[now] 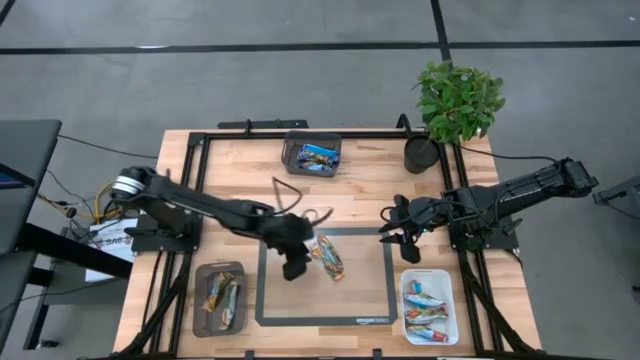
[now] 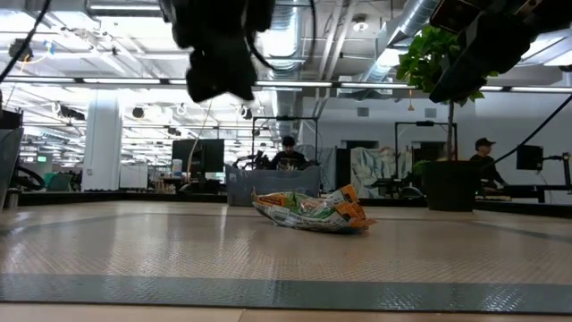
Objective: Pick and place Granola Bars by type
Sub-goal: Put the left orange snack bar into the bottom black transparent bin
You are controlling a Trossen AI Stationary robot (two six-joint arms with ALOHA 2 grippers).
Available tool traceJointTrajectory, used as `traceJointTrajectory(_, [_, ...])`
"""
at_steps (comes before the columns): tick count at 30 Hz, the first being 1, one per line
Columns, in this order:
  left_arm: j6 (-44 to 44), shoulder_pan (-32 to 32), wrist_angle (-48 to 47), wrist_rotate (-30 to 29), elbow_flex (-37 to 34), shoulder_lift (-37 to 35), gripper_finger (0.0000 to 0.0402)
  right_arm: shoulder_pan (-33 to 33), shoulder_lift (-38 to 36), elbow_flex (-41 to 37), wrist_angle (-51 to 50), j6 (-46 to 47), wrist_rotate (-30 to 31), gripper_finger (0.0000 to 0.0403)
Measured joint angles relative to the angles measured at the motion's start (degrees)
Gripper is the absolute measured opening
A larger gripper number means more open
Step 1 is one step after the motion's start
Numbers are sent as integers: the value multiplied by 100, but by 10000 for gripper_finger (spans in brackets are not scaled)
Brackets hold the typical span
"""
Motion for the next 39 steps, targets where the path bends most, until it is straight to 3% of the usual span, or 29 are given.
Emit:
traceJointTrajectory(8, [1887, 199, -1142, 217, 1039, 1274, 112, 13, 0, 0, 40, -782, -91, 122])
traceJointTrajectory(17, [3088, 368, -1136, 185, 1525, 1963, 112, 50, 0, 2, 302, -777, -409, 122])
traceJointTrajectory(24, [3805, 400, -1091, -68, 1548, 1983, 112, 50, 0, 2, 289, -760, -409, 122])
traceJointTrajectory(32, [4240, 399, -1020, 114, 1578, 2339, 112, 50, 0, 2, 273, -666, -409, 122])
traceJointTrajectory(39, [4331, 414, -1120, -320, 1904, 2645, 112, 48, 0, 2, 259, -621, -389, 122])
